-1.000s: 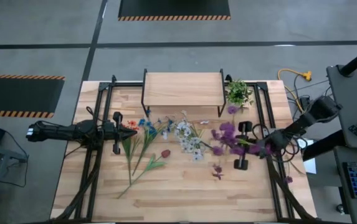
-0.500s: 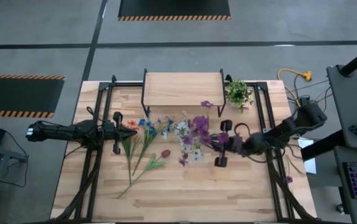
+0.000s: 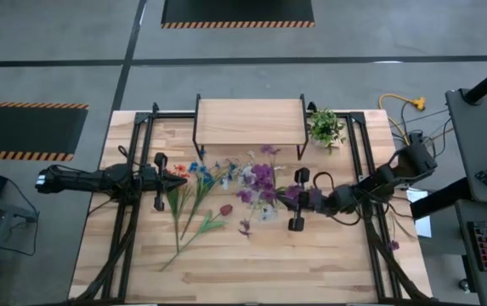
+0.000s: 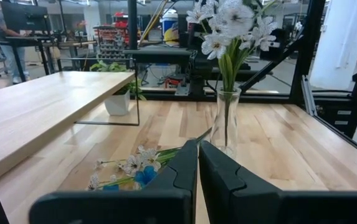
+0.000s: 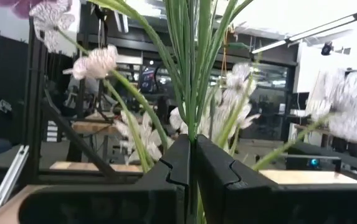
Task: Pick and place flowers into a vace then onto a shelf
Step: Put the purple flowers into the transparent vase
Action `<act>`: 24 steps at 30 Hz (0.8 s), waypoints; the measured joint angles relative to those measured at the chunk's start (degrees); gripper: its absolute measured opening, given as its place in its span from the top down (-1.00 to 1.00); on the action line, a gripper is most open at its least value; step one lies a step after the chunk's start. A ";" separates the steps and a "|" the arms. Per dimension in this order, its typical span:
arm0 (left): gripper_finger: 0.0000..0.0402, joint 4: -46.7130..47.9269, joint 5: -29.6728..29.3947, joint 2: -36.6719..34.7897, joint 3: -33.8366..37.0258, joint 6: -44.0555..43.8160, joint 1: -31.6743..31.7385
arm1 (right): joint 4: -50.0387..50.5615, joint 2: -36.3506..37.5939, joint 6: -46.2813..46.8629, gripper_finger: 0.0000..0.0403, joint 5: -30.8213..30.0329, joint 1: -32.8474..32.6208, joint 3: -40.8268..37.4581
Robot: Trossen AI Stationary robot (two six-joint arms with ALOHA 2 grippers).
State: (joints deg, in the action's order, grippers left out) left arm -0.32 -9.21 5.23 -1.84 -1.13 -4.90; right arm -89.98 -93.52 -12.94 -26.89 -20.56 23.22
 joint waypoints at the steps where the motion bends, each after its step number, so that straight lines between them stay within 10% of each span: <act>1: 1.00 -0.02 0.00 0.00 0.00 0.00 0.02 | 0.00 -0.53 0.32 0.96 -0.01 0.00 -0.04; 24: 1.00 0.00 0.00 0.28 0.01 0.00 0.01 | -0.01 -4.85 7.16 0.96 -1.59 -0.04 -4.49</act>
State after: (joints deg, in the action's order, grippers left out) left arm -0.32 -9.21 5.52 -1.84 -1.13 -4.90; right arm -90.00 -98.37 -5.79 -28.49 -20.60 18.73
